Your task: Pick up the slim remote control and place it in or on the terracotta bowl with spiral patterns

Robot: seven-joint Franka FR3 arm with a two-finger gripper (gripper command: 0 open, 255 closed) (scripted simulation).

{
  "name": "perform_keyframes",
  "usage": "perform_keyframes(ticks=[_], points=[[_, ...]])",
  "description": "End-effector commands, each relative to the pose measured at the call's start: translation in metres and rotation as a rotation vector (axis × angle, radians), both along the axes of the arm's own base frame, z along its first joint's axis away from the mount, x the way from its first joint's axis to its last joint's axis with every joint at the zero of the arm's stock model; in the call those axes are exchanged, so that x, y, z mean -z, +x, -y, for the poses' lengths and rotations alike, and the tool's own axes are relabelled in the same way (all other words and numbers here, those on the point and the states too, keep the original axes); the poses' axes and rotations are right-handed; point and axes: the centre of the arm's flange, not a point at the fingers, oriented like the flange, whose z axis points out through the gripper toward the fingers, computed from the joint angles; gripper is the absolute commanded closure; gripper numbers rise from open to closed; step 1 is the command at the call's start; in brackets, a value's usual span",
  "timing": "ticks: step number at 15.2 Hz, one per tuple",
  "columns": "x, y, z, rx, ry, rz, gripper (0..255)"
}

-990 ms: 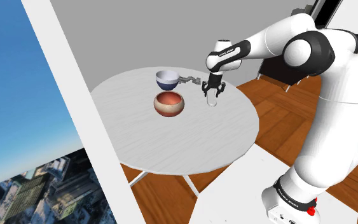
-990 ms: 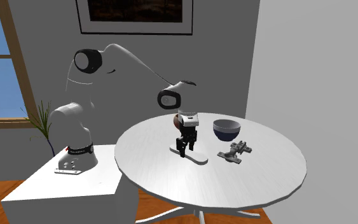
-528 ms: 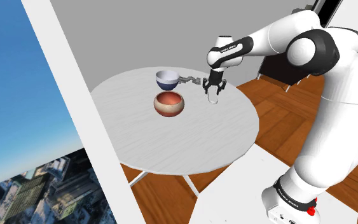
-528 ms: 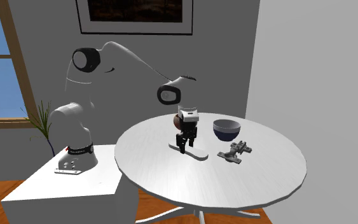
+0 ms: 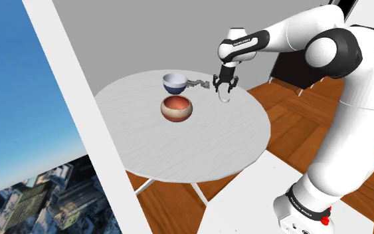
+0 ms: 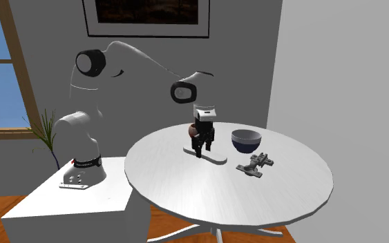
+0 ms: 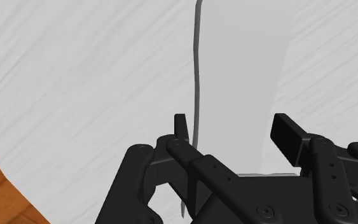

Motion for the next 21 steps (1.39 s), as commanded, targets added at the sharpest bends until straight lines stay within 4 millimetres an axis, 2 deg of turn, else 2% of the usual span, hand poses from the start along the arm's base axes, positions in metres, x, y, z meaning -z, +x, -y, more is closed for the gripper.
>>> perform_keyframes(ticks=[1, 20, 21], points=[[-0.011, 0.0, 0.0, 0.0, 0.0, 0.0, 255], [-0.108, -0.001, 0.0, 0.0, 0.0, 0.0, 255], [-0.108, 0.001, -0.013, 0.0, 0.0, 0.0, 255]])
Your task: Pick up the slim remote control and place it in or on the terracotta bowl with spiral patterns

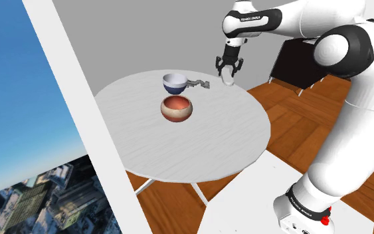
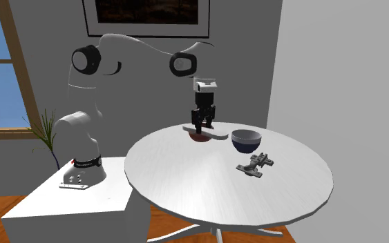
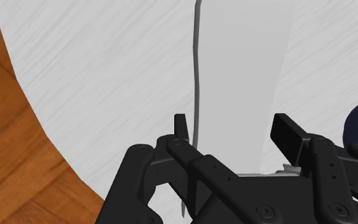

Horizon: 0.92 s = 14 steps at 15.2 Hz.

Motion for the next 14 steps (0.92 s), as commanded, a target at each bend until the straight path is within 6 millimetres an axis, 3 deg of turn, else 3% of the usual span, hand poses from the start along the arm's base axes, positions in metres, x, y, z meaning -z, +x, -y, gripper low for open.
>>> perform_keyframes(ticks=[1, 14], points=[[-0.003, 0.002, -0.02, 0.0, 0.0, 0.0, 255], [-0.007, 0.017, -0.191, 0.0, 0.0, 0.0, 255]])
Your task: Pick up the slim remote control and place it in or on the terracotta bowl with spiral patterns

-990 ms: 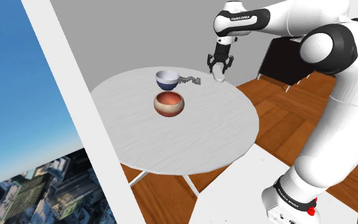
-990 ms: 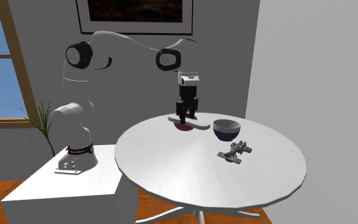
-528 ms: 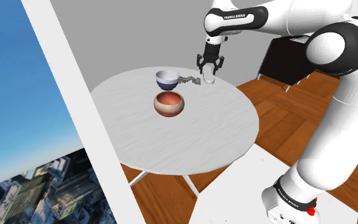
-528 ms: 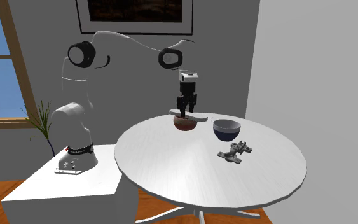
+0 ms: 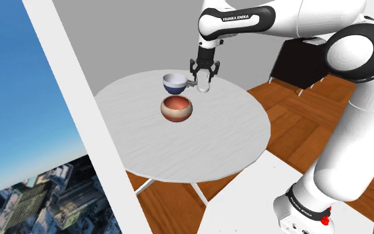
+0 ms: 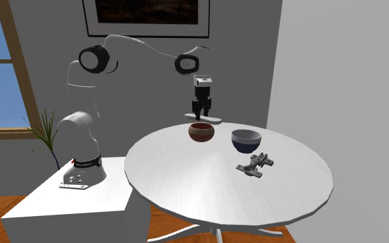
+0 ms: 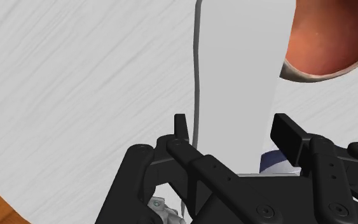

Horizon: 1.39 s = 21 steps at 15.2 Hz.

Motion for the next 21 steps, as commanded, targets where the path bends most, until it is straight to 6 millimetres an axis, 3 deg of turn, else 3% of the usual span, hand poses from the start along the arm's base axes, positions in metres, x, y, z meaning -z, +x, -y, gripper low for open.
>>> perform_keyframes(ticks=[1, 10, 21], points=[[-0.001, 0.003, -0.026, 0.001, 0.0, 0.001, 255], [-0.005, 0.014, -0.145, 0.001, 0.0, 0.001, 255], [0.054, 0.014, -0.145, 0.001, 0.0, 0.001, 255]])
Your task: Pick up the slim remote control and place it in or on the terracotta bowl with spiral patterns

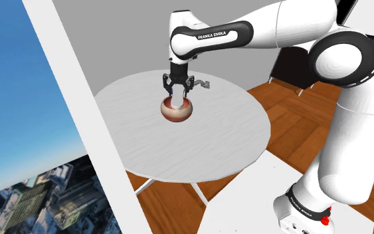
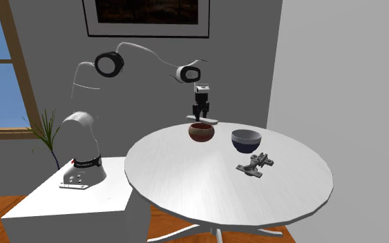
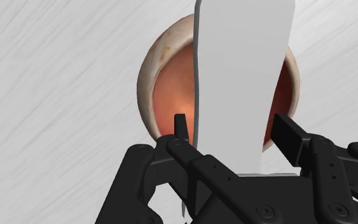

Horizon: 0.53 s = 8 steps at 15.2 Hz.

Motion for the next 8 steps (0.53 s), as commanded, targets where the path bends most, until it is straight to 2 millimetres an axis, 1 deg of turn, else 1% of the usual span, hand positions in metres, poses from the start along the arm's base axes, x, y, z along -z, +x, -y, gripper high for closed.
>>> perform_keyframes(ticks=[1, 4, 8], points=[[0.01, 0.0, 0.0, 0.0, 0.0, 0.001, 255], [0.025, 0.0, 0.0, 0.0, 0.0, 0.001, 255], [0.025, 0.0, 0.0, 0.0, 0.0, 0.001, 255]])
